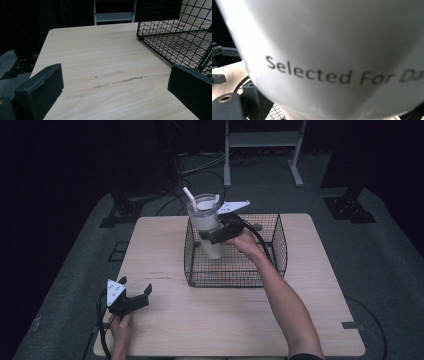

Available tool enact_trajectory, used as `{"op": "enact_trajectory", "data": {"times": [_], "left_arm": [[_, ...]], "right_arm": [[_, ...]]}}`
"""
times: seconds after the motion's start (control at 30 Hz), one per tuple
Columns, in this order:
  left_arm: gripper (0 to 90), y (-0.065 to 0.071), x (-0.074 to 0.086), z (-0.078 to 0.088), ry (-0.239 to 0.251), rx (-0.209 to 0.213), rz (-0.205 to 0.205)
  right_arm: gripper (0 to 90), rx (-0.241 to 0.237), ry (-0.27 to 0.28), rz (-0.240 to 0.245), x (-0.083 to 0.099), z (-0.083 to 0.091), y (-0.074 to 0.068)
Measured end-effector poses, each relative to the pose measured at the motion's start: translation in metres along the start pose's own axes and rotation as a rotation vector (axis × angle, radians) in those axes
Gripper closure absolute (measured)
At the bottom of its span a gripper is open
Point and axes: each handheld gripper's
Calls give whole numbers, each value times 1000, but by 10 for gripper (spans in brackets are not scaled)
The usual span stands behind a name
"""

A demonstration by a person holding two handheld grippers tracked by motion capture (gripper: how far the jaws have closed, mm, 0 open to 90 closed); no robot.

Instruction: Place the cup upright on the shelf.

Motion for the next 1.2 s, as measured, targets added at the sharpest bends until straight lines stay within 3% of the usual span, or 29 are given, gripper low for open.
{"op": "enact_trajectory", "data": {"times": [0.33,0.87,1.03,1.2], "left_arm": [[0,0,0,0,1,1,1],[0,0,0,0,3,3,4],[0,1,0,0,4,4,1],[0,1,0,0,5,4,1]], "right_arm": [[83,-2,-52,-8,26,-8,10],[82,-2,-89,-34,49,-14,21],[82,-12,-65,-55,53,-11,24],[81,-16,-62,-37,57,-7,26]]}}
Point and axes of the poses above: each handheld gripper's, and its own axes: z roughly backward along the jaws, x roughly out of its underside, y roughly to its right, and after that the axes turned 14 degrees about y, right-handed
